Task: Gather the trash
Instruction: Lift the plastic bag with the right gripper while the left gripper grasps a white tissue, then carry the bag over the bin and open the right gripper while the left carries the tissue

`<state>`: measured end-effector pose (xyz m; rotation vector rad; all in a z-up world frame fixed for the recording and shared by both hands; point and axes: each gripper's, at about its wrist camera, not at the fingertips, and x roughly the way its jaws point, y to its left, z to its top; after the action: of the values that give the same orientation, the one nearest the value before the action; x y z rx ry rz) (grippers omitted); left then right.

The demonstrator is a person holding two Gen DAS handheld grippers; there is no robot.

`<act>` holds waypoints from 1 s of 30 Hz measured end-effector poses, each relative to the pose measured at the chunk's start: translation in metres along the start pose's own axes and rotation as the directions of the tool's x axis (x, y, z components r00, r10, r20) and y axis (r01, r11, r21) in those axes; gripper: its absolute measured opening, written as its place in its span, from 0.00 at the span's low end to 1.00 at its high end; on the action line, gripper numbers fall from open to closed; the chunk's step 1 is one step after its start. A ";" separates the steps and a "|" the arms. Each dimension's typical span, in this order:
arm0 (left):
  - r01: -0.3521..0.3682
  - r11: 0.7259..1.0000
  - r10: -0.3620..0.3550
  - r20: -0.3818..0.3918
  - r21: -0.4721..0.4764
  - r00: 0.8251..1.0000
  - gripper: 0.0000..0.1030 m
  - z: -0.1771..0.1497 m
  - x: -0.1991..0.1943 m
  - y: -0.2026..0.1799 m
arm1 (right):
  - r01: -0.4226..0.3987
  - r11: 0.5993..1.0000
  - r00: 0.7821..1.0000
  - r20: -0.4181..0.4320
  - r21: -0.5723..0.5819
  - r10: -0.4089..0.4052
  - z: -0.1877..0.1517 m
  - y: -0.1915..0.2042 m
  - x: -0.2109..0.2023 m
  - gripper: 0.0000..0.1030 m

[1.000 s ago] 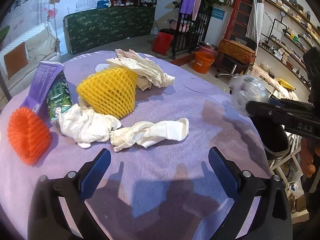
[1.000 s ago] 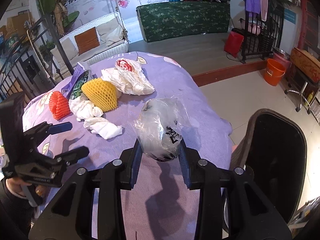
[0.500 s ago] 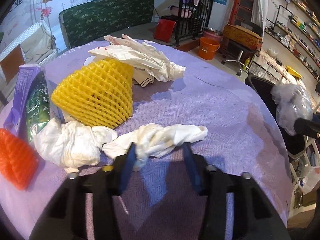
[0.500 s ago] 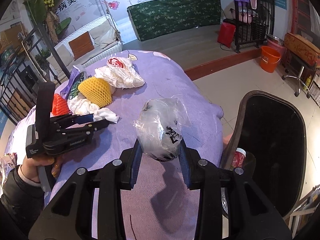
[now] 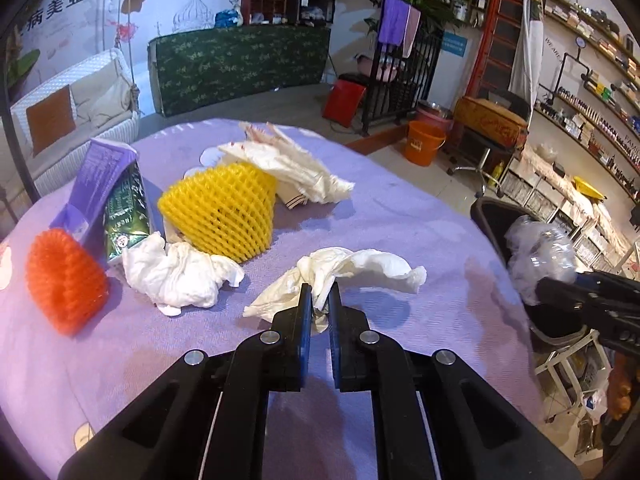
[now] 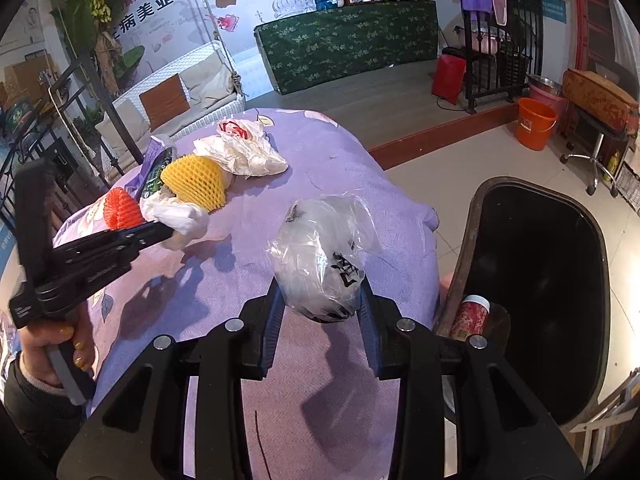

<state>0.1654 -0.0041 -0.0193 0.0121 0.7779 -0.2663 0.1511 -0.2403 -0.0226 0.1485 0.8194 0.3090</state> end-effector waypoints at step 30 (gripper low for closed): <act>0.236 0.969 -0.245 0.135 0.079 0.960 0.08 -0.003 -0.049 -0.127 | 0.117 0.986 0.989 0.079 0.118 -0.127 -0.033 -0.069 -0.057 0.35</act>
<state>0.0992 -0.1148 0.0236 -0.0436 0.6265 -0.5170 0.1051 -0.3239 -0.0227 0.2153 0.7569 0.1398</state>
